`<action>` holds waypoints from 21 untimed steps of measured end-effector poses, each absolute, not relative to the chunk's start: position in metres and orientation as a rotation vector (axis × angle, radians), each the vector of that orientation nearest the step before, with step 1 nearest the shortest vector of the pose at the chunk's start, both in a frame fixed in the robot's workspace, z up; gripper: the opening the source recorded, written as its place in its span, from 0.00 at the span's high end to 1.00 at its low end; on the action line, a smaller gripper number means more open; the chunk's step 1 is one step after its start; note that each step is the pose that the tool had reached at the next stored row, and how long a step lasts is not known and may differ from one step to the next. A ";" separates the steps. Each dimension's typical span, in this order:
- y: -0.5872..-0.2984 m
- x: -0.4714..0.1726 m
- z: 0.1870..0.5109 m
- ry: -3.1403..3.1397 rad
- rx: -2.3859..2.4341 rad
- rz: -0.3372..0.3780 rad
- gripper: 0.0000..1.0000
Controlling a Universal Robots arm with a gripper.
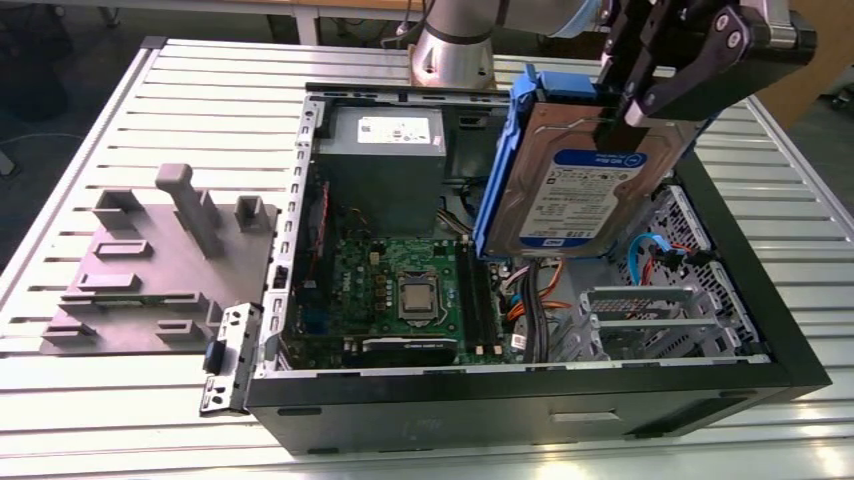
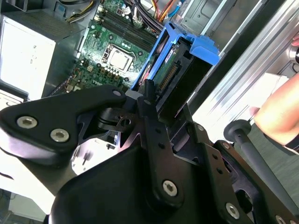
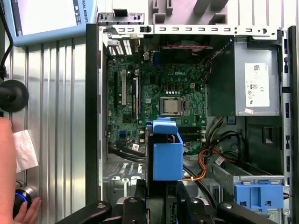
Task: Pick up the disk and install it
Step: 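Pick up the disk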
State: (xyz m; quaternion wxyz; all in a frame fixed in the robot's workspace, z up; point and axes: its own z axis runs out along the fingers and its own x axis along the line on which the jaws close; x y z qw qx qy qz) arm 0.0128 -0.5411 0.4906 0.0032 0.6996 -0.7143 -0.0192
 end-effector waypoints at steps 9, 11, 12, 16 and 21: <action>-0.541 0.027 0.490 -2.240 2.193 -0.060 0.65; -0.541 0.030 0.490 -2.240 2.193 -0.060 0.65; -0.541 0.030 0.490 -2.240 2.193 -0.060 0.65; -0.541 0.030 0.490 -2.240 2.193 -0.060 0.65; -0.541 0.030 0.491 -2.240 2.193 -0.060 0.65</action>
